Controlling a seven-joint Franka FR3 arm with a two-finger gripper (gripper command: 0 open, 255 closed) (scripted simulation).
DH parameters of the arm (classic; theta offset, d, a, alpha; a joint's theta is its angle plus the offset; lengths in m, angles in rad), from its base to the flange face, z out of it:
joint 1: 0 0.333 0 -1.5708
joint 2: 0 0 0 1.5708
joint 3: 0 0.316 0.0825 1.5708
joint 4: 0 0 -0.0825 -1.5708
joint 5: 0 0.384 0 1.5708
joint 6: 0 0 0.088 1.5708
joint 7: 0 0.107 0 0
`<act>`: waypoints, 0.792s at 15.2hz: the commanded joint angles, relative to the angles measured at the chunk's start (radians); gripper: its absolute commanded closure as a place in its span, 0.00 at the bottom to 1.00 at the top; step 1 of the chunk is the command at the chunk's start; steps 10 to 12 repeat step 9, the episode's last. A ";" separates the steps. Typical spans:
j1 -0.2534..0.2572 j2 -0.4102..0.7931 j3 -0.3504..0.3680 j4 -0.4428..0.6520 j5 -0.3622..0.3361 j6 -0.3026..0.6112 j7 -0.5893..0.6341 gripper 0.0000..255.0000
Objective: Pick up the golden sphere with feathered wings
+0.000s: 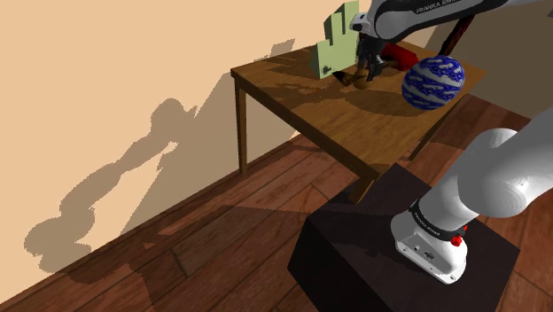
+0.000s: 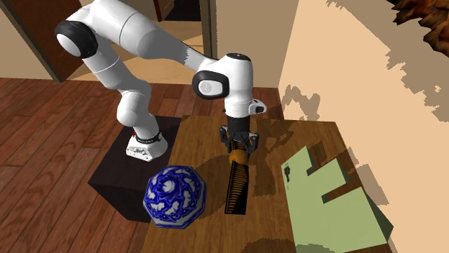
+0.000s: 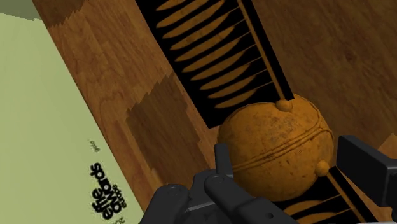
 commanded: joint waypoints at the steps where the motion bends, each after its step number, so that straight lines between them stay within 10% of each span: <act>1: 0.003 -0.012 0.006 0.018 0.004 -0.030 -0.004 1.00; 12: 0.007 -0.037 0.019 0.078 0.016 -0.113 -0.025 1.00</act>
